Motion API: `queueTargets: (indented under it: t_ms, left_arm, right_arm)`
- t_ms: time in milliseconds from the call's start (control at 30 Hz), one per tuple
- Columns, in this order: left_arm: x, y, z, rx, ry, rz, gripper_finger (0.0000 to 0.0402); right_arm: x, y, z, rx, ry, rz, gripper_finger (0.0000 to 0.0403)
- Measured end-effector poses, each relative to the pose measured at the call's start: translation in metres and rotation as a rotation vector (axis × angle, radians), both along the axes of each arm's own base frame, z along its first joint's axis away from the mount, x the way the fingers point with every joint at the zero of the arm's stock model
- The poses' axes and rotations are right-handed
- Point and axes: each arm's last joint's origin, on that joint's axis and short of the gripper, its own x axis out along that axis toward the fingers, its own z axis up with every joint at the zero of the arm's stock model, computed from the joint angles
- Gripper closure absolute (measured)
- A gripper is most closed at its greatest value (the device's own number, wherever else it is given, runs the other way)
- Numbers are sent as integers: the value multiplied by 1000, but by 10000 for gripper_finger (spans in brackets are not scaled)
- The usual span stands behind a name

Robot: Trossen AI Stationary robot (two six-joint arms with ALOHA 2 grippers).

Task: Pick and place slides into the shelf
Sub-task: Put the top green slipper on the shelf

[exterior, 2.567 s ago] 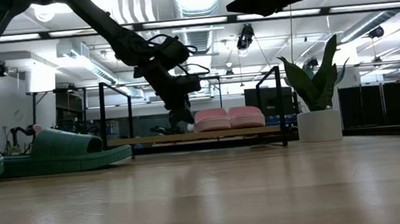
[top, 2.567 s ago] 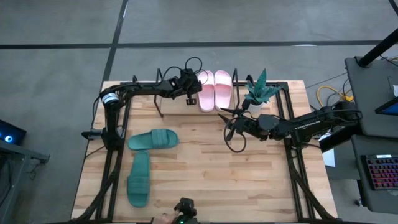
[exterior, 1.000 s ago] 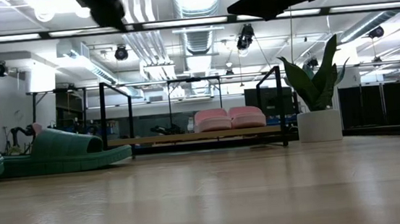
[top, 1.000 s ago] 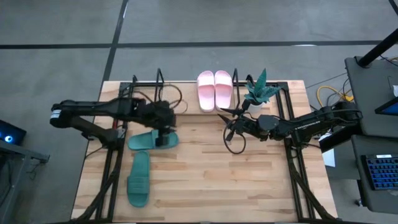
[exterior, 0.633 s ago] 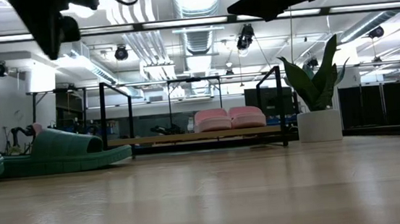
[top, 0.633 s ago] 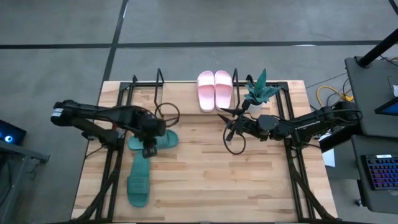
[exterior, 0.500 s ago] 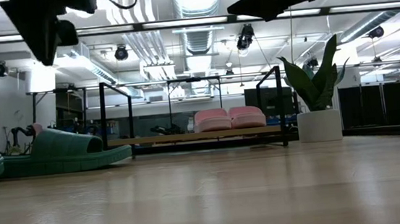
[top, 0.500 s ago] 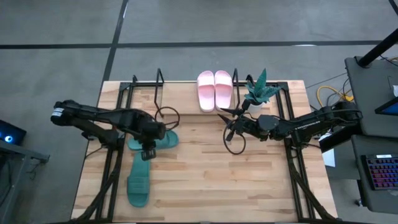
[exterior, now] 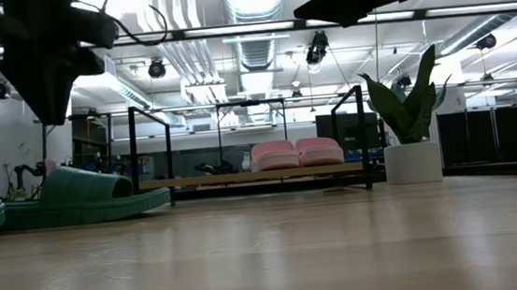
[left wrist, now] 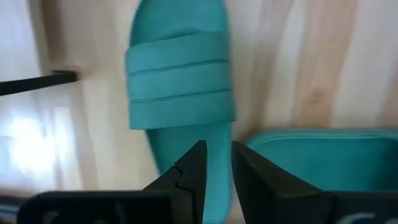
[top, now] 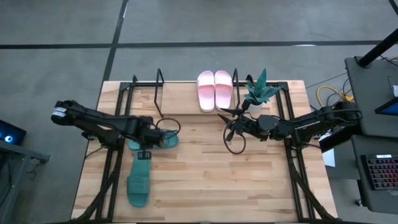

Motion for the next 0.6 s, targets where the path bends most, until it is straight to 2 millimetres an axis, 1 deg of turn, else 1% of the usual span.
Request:
queueTargets:
  t_ms: [233,300,367,500,600]
  left_arm:
    - [-3,-9,-7,136,3,-49,343]
    - [-3,-10,-7,161,-16,-4,343]
    - [-3,-9,-6,178,-54,119,343]
    - [-6,-4,-3,184,-173,498,343]
    - [-12,-3,-1,128,-174,662,343]
  right_arm:
    - [0,0,0,0,3,-1,296]
    - [0,0,0,0,3,-2,296]
    - [0,0,0,0,3,-2,296]
    - [0,0,0,8,-1,-2,296]
    - [0,0,0,24,-9,-1,296]
